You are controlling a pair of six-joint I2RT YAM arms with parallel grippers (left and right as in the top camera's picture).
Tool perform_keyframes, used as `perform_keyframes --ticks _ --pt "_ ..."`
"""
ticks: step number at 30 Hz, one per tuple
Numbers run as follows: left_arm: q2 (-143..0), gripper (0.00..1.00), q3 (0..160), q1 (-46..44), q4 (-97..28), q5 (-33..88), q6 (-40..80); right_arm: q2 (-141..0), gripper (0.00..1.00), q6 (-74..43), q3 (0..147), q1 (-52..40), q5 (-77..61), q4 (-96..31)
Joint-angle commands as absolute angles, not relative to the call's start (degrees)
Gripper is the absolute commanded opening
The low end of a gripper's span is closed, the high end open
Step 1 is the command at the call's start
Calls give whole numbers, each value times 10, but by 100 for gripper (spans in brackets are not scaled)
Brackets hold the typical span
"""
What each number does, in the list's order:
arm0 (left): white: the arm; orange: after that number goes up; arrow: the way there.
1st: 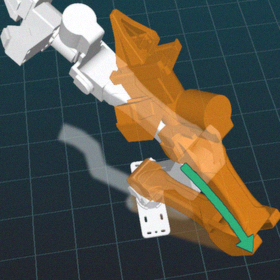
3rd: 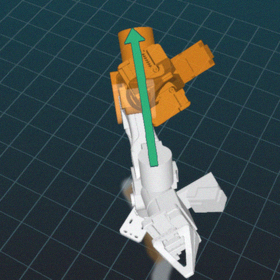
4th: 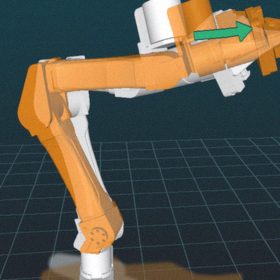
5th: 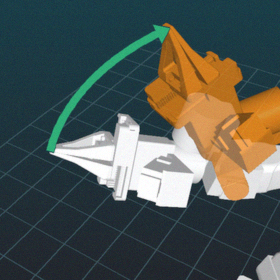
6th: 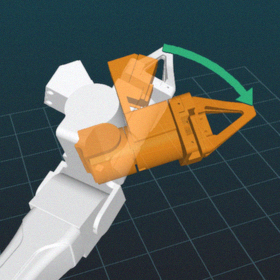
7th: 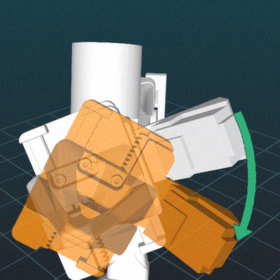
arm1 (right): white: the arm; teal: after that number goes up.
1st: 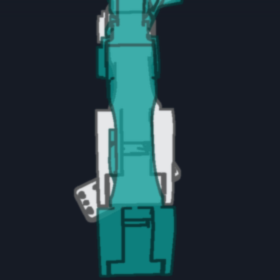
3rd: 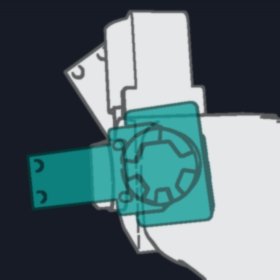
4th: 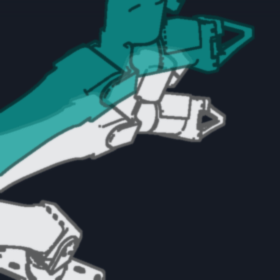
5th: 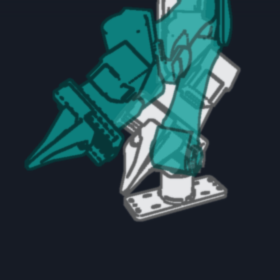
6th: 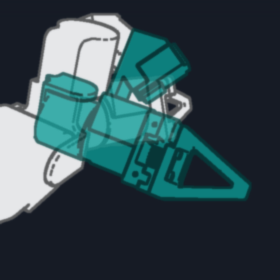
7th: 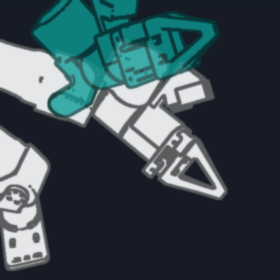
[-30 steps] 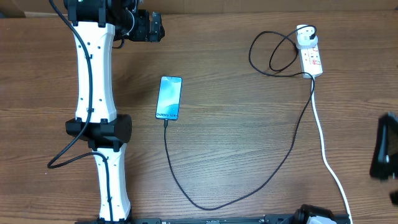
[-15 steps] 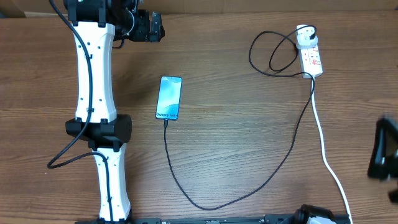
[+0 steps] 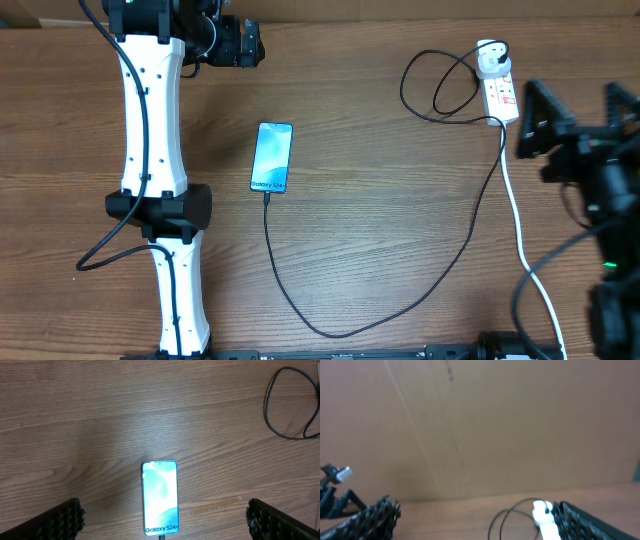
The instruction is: Plug charger to phone and switch on socket
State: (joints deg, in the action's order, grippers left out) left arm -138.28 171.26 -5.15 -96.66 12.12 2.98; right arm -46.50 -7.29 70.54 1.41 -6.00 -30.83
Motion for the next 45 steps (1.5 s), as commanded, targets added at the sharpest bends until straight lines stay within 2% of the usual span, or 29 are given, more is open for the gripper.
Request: perform_keyframes --ticks 1,9,18,32,35,45 --pt "-1378 100 1721 -53 -968 118 30 -409 100 -70 592 3 -50 -234" --pt "-1378 100 1721 -53 -968 118 30 -251 100 -70 320 -1 -37 -45" --pt "-1378 99 1721 -53 -968 118 30 -99 100 -70 126 -1 -24 0" --pt "-1378 99 1721 -53 -968 118 30 -21 100 -70 4 -23 -10 0" --pt "-1378 100 1721 -53 -968 118 30 -1 100 -72 4 -23 -11 -41" --pt "-1378 100 1721 -53 -968 118 30 -1 100 -74 4 -23 -11 -48"
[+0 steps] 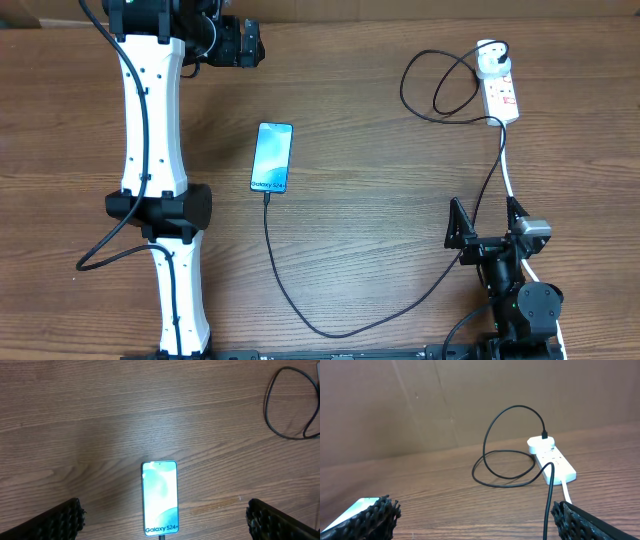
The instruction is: Plug charger to phone and switch on socket
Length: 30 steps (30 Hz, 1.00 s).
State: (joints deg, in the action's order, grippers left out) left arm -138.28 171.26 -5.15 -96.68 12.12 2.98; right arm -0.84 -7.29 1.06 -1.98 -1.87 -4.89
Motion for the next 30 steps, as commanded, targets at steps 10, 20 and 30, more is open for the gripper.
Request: perform_keyframes --ticks 10,20,30 --pt "-1378 99 1721 -53 -968 118 30 -2 100 -74 4 -22 -11 -48" --pt "-1378 100 1721 -53 -968 118 30 -2 100 -74 4 -22 -11 -48" --pt "-1344 100 1703 -58 -968 101 24 -2 100 -74 4 -22 -11 -48"
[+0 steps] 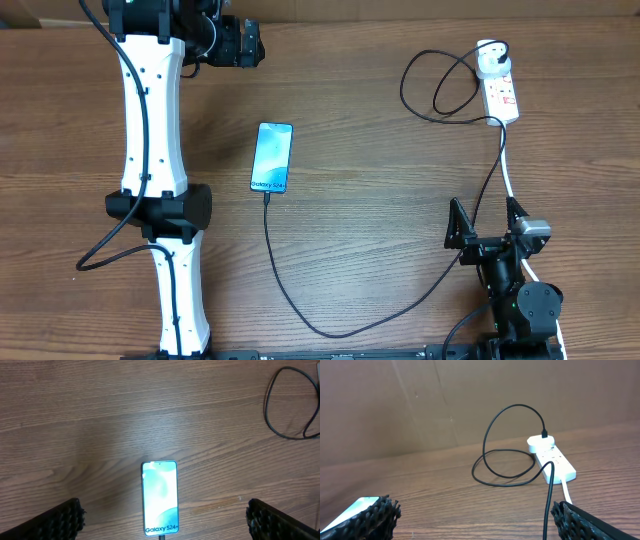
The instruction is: Plug charger to phone and switch on socket
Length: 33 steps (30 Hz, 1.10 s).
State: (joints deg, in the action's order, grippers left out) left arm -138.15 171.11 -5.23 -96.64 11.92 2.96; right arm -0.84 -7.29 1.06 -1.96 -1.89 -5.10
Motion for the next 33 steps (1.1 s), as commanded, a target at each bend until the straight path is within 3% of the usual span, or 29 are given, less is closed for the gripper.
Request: perform_keyframes --ticks 1,5,14,33 --pt "-1325 100 1684 -58 -960 85 23 -2 100 -74 4 -22 -11 -48" --pt "-1207 100 1541 -56 -919 79 23 -2 100 -74 4 -22 -11 -48" --pt "-915 100 1163 -57 -641 76 2 -2 100 -74 4 -22 -11 -48" --pt "-367 100 437 -14 -224 70 -47 -2 100 -74 4 -22 -11 -48"
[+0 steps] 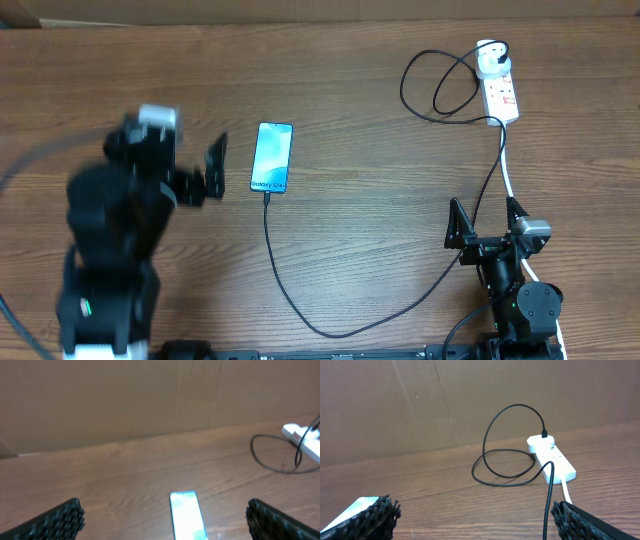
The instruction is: Plug charger to phone and switch on socket
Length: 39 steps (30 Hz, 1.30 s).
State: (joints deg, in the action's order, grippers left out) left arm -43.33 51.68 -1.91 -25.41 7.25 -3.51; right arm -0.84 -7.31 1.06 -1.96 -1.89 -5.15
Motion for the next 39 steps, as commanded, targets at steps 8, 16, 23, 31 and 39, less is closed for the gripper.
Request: perform_keyframes --ticks 8,16,23,31,39 --pt "-164 100 203 -14 -95 72 -47 -2 100 -74 4 -22 -11 -48" --pt "-57 99 115 -15 -64 66 -53 -2 100 -74 4 -22 -11 -48" --pt "-1 100 58 -15 -28 67 -60 -2 100 -74 4 -22 -11 -48" --pt "-2 100 35 -15 -23 66 -83 -2 100 -74 4 -22 -11 -48" --pt "-2 100 3 -15 -41 68 -102 -2 100 -74 4 -22 -11 -48"
